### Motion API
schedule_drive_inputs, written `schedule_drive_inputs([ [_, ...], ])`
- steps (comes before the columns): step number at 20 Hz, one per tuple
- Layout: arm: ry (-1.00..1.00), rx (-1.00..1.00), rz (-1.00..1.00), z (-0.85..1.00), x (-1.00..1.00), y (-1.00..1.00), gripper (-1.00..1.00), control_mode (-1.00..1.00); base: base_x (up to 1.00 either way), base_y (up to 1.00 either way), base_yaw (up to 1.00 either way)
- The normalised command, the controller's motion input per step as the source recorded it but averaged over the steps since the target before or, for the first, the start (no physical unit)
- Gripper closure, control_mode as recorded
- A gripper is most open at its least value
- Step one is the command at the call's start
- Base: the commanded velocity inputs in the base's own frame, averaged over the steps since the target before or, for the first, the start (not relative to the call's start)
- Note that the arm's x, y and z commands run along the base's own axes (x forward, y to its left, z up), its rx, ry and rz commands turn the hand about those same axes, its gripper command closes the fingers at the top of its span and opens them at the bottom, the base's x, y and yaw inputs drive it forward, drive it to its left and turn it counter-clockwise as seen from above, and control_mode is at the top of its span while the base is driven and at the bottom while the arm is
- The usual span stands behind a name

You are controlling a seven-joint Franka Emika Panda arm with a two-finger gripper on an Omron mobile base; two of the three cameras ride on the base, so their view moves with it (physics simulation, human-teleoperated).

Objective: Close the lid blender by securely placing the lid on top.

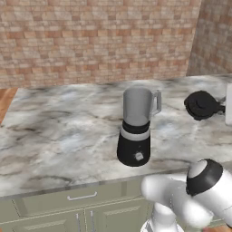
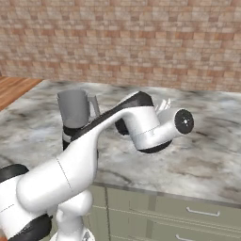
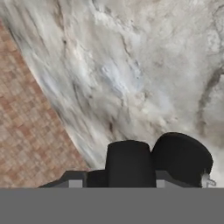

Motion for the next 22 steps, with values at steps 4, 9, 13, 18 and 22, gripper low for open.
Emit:
schedule_drive_inputs([
  [4,-0.08,0.00,0.06,0.60,0.00,0.82,1.00,-1.00,0.00,0.00,0.00],
  [9,-0.13,0.00,0.10,0.68,0.00,0.67,1.00,-1.00,0.00,0.00,0.00],
  [13,-0.12,0.00,0.12,0.65,0.00,0.41,1.00,-1.00,0.00,0.00,0.00],
  [18,-0.11,0.00,0.12,0.45,0.00,0.30,1.00,-1.00,0.00,0.00,0.00],
  [22,-0.02,0.00,0.12,0.29,0.10,0.41,1.00,-1.00,0.00,0.00,0.00],
])
